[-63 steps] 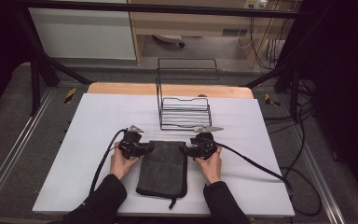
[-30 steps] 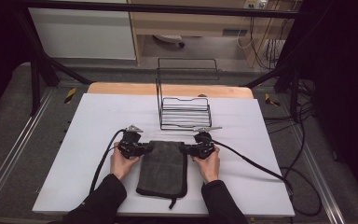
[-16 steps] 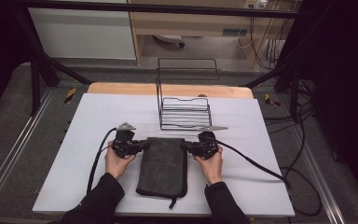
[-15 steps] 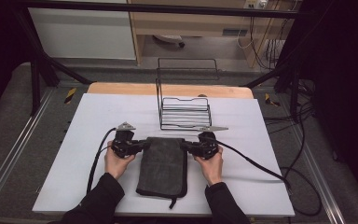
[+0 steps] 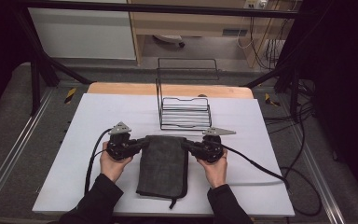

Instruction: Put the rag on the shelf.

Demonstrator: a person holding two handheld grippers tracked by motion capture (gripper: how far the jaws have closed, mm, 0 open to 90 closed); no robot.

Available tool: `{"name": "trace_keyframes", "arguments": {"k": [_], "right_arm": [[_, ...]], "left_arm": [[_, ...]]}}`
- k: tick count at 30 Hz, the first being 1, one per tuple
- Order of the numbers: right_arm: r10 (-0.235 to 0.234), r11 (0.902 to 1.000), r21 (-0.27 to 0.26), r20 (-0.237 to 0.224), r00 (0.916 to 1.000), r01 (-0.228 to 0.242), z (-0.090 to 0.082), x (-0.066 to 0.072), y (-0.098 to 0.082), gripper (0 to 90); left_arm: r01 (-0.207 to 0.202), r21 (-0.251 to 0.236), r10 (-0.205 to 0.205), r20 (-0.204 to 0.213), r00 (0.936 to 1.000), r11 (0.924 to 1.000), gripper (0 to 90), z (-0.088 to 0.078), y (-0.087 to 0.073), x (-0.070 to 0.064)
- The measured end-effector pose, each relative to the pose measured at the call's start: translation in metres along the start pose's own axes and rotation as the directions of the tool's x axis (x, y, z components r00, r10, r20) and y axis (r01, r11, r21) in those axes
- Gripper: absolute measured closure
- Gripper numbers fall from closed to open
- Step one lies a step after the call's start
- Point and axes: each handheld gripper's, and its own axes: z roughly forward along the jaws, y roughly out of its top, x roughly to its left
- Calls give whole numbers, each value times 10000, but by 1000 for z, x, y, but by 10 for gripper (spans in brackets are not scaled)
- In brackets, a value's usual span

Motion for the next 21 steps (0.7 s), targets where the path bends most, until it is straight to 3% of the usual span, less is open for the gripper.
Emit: {"name": "trace_keyframes", "arguments": {"k": [8, 21], "right_arm": [[-405, 9985, -365, -40, 9992, 404, -12, 7, 8, 785], [-861, 9905, -1082, -60, 9963, 850, -29, 15, 19, 784]], "left_arm": [[-203, -346, 200, -86, 9998, 9992, 803, -10, 6, -10], [-297, -1165, 317, 151, 9994, 9927, 802, -26, 14, -23]]}}
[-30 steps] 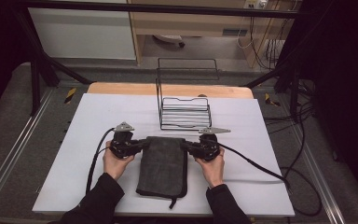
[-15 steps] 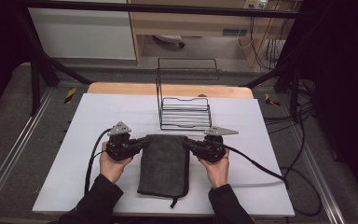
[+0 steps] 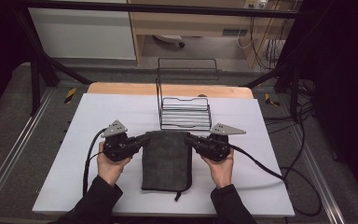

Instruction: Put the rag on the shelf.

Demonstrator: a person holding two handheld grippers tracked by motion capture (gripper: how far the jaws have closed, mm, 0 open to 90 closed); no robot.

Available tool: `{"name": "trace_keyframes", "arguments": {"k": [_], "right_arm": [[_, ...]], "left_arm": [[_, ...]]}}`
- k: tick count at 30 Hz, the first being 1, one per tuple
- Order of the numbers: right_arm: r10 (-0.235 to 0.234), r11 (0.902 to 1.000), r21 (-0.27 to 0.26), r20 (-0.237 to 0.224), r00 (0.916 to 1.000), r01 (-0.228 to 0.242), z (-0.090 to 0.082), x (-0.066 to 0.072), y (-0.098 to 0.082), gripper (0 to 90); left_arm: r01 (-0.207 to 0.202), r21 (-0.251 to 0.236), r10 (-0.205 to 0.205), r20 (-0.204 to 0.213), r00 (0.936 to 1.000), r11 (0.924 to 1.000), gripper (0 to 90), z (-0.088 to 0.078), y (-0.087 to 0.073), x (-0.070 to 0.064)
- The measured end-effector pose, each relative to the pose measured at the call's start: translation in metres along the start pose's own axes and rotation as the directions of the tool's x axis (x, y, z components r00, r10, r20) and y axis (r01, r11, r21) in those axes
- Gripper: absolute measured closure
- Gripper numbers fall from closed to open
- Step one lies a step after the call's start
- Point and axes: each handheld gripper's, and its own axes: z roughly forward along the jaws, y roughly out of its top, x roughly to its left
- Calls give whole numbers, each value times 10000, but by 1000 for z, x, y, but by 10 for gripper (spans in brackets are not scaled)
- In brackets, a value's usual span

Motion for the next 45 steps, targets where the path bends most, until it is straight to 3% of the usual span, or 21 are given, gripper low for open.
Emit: {"name": "trace_keyframes", "arguments": {"k": [13, 23, 33, 37, 45], "right_arm": [[-641, 9949, -775, 183, 9978, 653, -20, 15, 21, 786], [-1006, 9809, -1606, 662, 9927, 1101, -38, 21, 45, 787], [-1235, 9623, -2308, 1006, 9872, 1439, -49, 25, 67, 788], [-1206, 9551, -2577, 1120, 9864, 1460, -52, 26, 75, 788], [-1346, 9307, -3228, 1351, 9816, 1721, -58, 33, 95, 789]], "left_arm": [[-260, -791, 253, -100, 9996, 9965, 803, -10, 17, -12], [-510, -1602, 499, -109, 9987, 9858, 803, -13, 42, -23], [-372, -2379, 368, -61, 9993, 9706, 804, -13, 69, -27], [-388, -2703, 372, -113, 9992, 9620, 804, -13, 78, -29], [-334, -3359, 334, -59, 9994, 9413, 805, -18, 97, -31]]}}
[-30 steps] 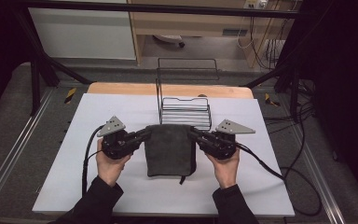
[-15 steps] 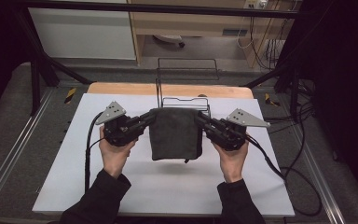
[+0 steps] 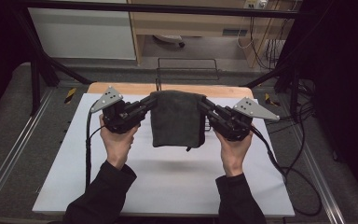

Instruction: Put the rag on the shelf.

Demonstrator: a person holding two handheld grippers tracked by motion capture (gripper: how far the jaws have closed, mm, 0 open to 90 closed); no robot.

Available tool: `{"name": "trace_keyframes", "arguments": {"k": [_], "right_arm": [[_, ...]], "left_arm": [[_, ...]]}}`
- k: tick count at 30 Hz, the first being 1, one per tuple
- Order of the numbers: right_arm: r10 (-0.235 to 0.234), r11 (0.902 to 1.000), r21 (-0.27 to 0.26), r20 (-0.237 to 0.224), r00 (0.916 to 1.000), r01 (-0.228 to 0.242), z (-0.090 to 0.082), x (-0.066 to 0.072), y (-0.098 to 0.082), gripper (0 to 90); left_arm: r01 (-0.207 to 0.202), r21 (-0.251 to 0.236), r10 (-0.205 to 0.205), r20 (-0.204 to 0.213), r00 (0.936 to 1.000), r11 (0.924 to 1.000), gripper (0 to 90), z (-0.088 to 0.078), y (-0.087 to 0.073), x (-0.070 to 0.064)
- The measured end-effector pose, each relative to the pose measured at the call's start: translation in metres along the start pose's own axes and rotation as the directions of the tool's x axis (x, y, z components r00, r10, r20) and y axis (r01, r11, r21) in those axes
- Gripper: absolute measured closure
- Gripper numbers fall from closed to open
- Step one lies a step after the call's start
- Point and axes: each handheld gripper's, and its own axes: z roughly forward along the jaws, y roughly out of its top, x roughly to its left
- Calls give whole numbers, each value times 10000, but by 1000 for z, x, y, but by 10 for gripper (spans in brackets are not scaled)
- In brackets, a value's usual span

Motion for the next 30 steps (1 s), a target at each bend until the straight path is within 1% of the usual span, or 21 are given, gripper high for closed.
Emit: {"name": "trace_keyframes", "arguments": {"k": [1, 2, 3, 7, 10, 16, 20, 27, 30], "right_arm": [[0, 10000, 0, 0, 10000, 0, 0, 0, 0, 789], [-40, 9999, -145, 73, 10000, 42, 0, 0, 5, 789], [-40, 9999, -145, 73, 10000, 42, 0, 0, 5, 789], [-87, 9991, -401, 254, 9996, 97, 1, -1, 14, 790], [-203, 9984, -525, 359, 9991, 222, 1, -1, 21, 791], [-321, 9964, -765, 473, 9984, 357, 1, -3, 32, 791], [-400, 9949, -904, 549, 9977, 449, 2, -5, 43, 791], [-652, 9913, -1099, 714, 9953, 728, 6, -6, 64, 792], [-739, 9892, -1205, 782, 9942, 830, 7, -7, 72, 792]], "left_arm": [[-24, -69, 24, 15, 10000, 10000, 805, 0, 2, 0], [-7, -145, 8, 13, 10000, 9999, 805, 1, 5, -1], [-7, -214, 7, 5, 10000, 9998, 805, 2, 7, -1], [-18, -431, 18, -3, 10000, 9991, 805, 5, 17, -3], [-42, -593, 43, 5, 10000, 9982, 805, 8, 22, -4], [-61, -877, 64, 41, 10000, 9961, 805, 13, 33, -5], [-116, -1113, 122, 44, 9999, 9937, 805, 16, 41, -6], [-237, -1441, 226, -91, 9997, 9893, 805, 20, 61, -7], [-180, -1602, 181, -7, 9998, 9869, 805, 22, 69, -6]]}}
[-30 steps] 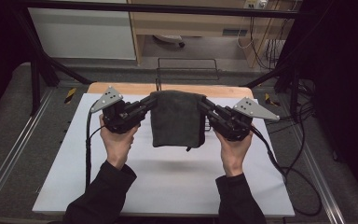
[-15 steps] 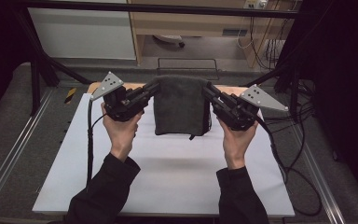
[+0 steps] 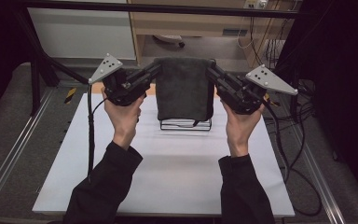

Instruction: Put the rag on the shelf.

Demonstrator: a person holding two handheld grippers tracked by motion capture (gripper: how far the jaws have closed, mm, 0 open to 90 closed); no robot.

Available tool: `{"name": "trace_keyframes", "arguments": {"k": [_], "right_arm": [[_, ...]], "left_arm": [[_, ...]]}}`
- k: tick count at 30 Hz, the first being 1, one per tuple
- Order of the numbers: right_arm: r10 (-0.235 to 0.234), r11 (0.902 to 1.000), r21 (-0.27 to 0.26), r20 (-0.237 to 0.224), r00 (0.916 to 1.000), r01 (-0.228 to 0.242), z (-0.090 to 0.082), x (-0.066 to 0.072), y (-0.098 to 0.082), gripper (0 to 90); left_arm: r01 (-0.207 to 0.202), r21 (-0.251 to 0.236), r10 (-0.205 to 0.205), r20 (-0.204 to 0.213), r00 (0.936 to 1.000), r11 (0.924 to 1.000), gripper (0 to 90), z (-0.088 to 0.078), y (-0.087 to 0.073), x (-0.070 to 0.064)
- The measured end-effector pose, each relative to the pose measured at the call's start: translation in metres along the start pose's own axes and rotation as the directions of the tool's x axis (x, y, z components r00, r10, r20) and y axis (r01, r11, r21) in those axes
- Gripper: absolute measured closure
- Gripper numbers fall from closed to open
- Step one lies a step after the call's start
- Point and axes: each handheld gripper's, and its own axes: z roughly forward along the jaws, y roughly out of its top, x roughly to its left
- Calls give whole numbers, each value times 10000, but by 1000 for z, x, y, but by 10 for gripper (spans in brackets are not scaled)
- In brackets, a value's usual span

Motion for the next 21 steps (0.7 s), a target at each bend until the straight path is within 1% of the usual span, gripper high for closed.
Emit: {"name": "trace_keyframes", "arguments": {"k": [3, 6, 11, 16, 19, 21], "right_arm": [[-38, 9999, -101, 54, 10000, 38, 3, -2, 7, 792], [-48, 9998, -187, 120, 9999, 50, 5, -4, 13, 792], [-150, 9990, -427, 260, 9995, 161, 9, -8, 24, 792], [-221, 9976, -646, 368, 9991, 245, 11, -11, 36, 792], [-258, 9969, -729, 424, 9988, 289, 14, -13, 44, 792], [-340, 9963, -780, 422, 9985, 372, 16, -14, 49, 792]], "left_arm": [[-7, -92, 7, -1, 10000, 10000, 805, 5, 7, 0], [-123, -130, 123, 1, 9999, 9998, 806, 8, 14, 0], [-101, -412, 104, 70, 9999, 9991, 806, 14, 25, -1], [-30, -561, 40, 179, 9998, 9984, 805, 21, 37, -1], [-71, -645, 81, 143, 9999, 9979, 805, 24, 43, 0], [-25, -693, 35, 131, 9999, 9976, 805, 26, 46, 0]]}}
